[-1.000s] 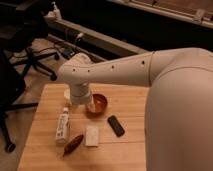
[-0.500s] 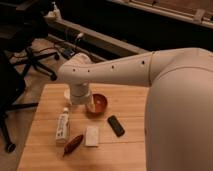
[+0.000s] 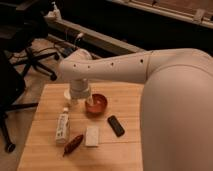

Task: Move the arm in a circular motion

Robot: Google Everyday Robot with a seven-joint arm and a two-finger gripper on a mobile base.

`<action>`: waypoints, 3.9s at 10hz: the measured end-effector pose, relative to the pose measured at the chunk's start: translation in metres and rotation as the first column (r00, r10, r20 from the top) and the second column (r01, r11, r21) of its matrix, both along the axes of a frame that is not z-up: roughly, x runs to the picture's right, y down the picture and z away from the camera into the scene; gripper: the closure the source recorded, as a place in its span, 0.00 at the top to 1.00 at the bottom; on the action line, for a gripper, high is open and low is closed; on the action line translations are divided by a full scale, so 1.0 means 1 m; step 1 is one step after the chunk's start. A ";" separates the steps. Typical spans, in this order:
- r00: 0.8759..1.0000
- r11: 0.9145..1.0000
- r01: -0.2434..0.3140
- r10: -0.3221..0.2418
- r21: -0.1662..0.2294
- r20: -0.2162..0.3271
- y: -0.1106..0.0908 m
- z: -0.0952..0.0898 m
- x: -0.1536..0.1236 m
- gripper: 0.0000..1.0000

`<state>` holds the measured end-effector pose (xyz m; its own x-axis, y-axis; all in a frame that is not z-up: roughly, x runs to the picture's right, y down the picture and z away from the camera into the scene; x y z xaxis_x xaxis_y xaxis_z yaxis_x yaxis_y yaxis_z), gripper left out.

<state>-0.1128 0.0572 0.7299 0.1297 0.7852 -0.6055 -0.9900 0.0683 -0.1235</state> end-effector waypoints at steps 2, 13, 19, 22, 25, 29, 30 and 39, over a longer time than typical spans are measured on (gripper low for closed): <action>0.999 0.997 0.031 -0.029 0.074 -0.020 -0.065 0.030 0.023 0.65; 0.907 0.981 -0.145 0.184 0.128 -0.378 -0.057 0.012 0.302 0.65; 0.986 0.994 0.102 -0.098 0.023 -0.136 0.053 -0.041 0.146 0.65; 0.952 0.958 0.286 -0.288 0.027 0.101 0.063 -0.067 0.027 0.65; 0.832 0.883 0.455 -0.467 0.113 0.299 0.035 -0.070 -0.085 0.65; 0.800 0.828 0.511 -0.557 0.233 0.224 -0.091 0.004 -0.109 0.65; 0.833 0.840 0.489 -0.530 0.237 0.158 -0.126 0.028 -0.079 0.65; 0.920 0.991 -0.071 0.109 0.112 -0.377 -0.092 0.040 0.306 0.65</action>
